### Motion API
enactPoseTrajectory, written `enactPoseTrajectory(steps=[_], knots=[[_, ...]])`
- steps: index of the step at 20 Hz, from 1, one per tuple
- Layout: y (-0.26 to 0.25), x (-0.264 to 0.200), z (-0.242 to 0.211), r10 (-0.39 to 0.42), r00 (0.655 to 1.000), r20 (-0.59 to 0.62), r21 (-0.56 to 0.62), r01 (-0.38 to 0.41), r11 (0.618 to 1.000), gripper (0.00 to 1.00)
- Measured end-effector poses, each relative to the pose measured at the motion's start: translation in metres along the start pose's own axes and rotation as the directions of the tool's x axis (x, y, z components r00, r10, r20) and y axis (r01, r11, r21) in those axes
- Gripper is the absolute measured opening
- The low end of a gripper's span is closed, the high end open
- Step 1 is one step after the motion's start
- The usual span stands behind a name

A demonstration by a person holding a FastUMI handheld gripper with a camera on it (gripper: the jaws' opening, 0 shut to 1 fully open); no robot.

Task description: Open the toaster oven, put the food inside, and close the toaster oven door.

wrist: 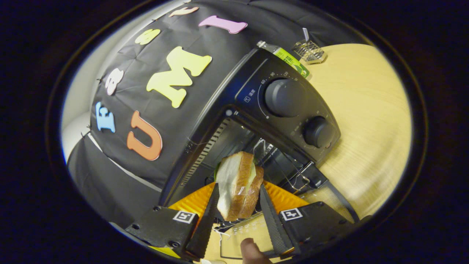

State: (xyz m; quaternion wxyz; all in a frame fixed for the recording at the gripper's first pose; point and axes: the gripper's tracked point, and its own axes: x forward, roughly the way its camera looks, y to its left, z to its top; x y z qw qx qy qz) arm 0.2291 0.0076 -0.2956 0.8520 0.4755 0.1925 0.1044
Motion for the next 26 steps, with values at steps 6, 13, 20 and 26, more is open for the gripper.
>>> enactPoseTrajectory(steps=[6,13,20,26], knots=[[0.008,-0.005,-0.004,0.065,0.997,-0.04,0.103,-0.061,0.993,0.7],[0.008,-0.048,0.01,0.074,0.997,-0.034,0.072,-0.071,0.995,0.7],[-0.004,-0.098,-0.03,-0.004,0.994,-0.105,-0.124,-0.009,0.992,0.7],[-0.038,-0.121,-0.07,-0.216,0.971,-0.105,-0.523,0.131,0.842,0.71]])
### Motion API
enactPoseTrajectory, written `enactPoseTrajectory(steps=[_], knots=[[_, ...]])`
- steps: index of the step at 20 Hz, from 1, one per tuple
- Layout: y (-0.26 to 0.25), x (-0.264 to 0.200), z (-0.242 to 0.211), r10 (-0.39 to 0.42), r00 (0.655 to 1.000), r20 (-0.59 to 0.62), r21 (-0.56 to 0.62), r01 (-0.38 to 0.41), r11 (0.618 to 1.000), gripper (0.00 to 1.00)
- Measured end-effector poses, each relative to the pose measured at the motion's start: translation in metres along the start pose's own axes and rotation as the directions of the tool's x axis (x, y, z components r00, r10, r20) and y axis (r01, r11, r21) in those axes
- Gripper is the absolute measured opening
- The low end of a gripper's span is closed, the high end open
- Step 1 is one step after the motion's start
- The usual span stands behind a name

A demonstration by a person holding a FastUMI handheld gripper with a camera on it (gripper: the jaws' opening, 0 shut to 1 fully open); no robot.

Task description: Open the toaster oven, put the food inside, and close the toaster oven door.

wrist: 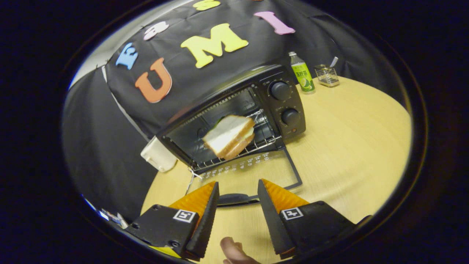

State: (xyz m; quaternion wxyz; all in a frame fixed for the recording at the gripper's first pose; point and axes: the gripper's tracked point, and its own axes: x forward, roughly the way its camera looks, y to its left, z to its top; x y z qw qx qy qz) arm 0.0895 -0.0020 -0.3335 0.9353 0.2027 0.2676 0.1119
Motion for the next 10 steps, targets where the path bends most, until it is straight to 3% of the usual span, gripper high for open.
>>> enactPoseTrajectory(steps=[10], knots=[[0.002,0.007,-0.047,-0.149,0.987,0.056,-0.234,0.158,0.959,0.71]])
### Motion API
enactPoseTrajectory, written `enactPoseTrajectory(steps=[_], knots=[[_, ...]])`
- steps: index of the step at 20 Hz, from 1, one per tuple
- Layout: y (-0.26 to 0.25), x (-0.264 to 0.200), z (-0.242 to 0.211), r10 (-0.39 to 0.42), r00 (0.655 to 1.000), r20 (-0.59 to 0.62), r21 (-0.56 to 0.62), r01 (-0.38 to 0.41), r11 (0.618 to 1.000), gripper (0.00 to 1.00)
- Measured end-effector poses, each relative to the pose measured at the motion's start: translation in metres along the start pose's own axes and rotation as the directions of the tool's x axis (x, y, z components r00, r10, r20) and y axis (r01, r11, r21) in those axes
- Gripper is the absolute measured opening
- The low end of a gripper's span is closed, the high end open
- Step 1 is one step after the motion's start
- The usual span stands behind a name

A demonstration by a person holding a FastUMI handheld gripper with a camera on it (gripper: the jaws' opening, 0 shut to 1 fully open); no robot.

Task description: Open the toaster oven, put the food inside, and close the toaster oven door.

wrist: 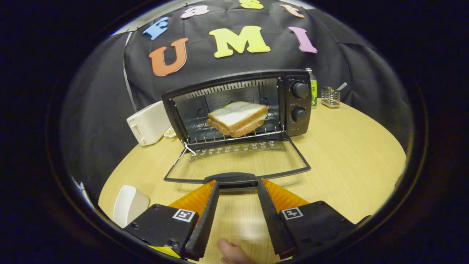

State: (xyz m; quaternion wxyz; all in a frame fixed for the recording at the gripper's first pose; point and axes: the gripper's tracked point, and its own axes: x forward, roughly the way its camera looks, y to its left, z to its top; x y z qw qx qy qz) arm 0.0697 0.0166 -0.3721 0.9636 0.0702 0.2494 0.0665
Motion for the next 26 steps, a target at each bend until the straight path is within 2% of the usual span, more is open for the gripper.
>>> enactPoseTrajectory(steps=[2,14,19,21,23,24,26], knots=[[0.007,0.004,-0.011,0.009,1.0,-0.019,-0.006,-0.009,1.0,0.71],[0.009,0.026,-0.03,-0.119,0.99,-0.078,-0.083,0.112,0.99,0.71],[0.012,0.023,-0.026,-0.116,0.991,-0.063,-0.076,0.111,0.991,0.71],[0.013,0.018,-0.021,-0.113,0.993,-0.016,-0.078,0.112,0.991,0.71],[0.016,0.007,-0.007,-0.111,0.988,0.104,-0.108,0.122,0.987,0.71],[0.018,-0.001,0.007,-0.097,0.974,0.204,-0.14,0.127,0.982,0.71],[0.025,-0.015,0.033,-0.03,0.919,0.392,-0.176,0.107,0.979,0.71]])
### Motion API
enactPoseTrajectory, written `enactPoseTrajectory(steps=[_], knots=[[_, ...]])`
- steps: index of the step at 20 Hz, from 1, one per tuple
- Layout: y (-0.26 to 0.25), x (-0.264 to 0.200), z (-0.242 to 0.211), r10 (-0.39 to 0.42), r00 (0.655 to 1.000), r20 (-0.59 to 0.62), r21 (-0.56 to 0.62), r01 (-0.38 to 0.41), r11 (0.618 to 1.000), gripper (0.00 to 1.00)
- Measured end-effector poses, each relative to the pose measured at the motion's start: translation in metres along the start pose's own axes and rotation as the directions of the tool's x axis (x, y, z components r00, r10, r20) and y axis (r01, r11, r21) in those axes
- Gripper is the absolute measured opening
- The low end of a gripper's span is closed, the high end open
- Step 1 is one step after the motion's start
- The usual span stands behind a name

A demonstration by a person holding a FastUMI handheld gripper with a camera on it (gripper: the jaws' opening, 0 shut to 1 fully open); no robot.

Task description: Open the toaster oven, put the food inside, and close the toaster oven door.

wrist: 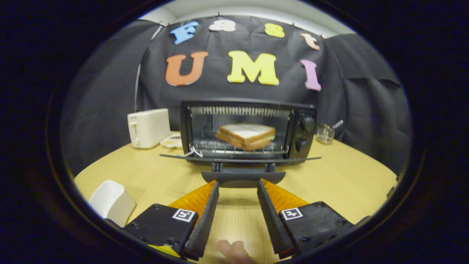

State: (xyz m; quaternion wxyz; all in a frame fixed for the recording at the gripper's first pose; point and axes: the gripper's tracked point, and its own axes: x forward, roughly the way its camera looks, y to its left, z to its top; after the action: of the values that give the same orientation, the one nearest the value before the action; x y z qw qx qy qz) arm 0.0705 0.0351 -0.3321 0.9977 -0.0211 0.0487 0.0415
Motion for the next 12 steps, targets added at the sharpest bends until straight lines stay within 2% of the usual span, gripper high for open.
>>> enactPoseTrajectory(steps=[2,3,6,12], knots=[[0.0,-0.009,0.009,0.027,0.994,0.106,0.043,-0.032,0.999,0.71],[-0.007,-0.013,0.008,-0.002,0.994,0.109,0.043,-0.003,0.999,0.71],[-0.007,-0.003,0.009,0.017,0.994,0.109,0.038,-0.022,0.999,1.0],[-0.009,0.004,0.009,0.006,0.994,0.112,0.036,-0.01,0.999,1.0]])
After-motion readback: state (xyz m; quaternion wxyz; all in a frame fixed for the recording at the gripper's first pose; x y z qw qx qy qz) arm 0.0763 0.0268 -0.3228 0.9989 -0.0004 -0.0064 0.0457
